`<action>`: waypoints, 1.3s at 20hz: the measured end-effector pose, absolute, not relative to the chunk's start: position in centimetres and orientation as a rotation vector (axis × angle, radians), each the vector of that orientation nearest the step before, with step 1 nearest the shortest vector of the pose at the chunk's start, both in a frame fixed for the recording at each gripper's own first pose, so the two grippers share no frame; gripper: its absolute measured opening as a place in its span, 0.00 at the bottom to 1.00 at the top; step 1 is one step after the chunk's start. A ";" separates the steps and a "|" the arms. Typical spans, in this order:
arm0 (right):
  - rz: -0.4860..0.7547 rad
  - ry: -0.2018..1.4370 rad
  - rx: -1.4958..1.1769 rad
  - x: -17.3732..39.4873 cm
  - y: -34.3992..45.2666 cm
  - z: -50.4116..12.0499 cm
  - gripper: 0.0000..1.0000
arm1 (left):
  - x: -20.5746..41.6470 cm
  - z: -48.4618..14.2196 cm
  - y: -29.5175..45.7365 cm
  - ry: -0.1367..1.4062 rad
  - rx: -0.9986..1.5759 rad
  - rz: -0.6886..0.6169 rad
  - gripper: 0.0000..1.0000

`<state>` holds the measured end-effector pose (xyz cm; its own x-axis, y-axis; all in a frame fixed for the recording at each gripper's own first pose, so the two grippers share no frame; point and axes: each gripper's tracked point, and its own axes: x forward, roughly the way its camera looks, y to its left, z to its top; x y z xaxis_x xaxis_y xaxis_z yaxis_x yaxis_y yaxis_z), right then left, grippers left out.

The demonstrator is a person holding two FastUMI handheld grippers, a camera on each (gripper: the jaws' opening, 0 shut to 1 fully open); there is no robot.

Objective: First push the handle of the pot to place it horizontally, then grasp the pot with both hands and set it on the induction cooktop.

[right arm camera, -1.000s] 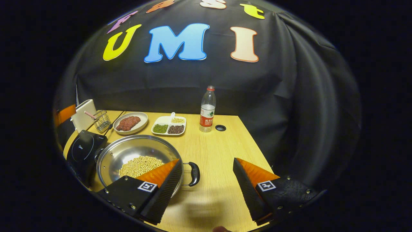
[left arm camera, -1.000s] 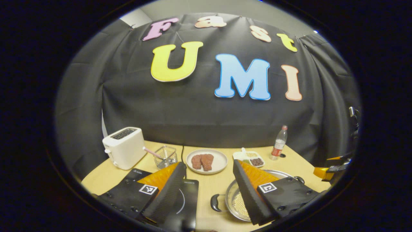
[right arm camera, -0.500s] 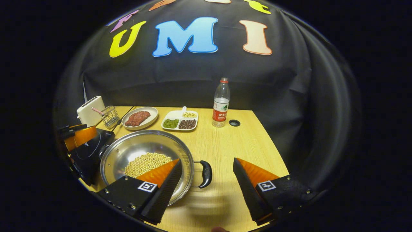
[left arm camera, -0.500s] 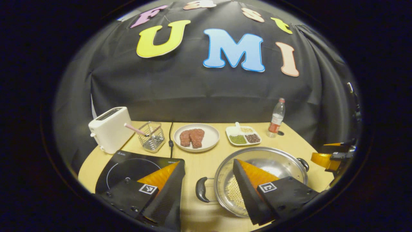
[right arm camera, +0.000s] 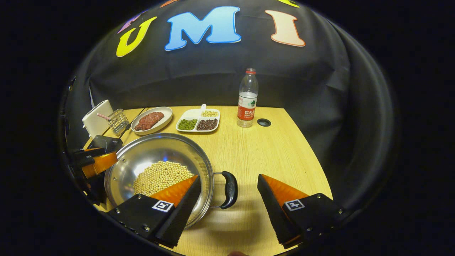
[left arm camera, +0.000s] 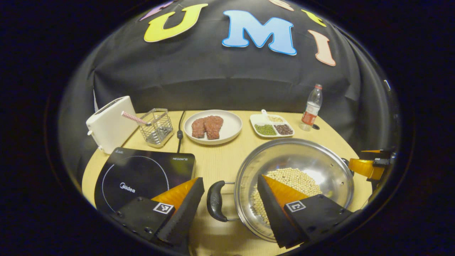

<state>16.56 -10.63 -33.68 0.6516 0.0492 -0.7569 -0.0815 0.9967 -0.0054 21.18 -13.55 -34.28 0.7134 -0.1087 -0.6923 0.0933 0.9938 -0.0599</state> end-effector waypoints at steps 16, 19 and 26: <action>0.089 1.038 0.055 16.9 -9.9 -39.5 0.93 | 20.5 -39.0 -13.9 0.907 -0.045 -0.090 0.99; 0.100 1.056 0.098 16.8 -9.2 -39.6 0.75 | 20.2 -39.6 -13.8 0.924 -0.052 -0.079 0.95; 0.102 1.067 0.116 16.9 -9.3 -39.3 0.55 | 20.3 -39.8 -13.4 0.917 -0.081 -0.065 0.70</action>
<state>16.89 -9.28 -39.33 0.4794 0.1397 -0.8664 -0.0275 0.9892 0.1443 20.27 -13.44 -39.75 0.6066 -0.0913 -0.7897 0.0218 0.9949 -0.0983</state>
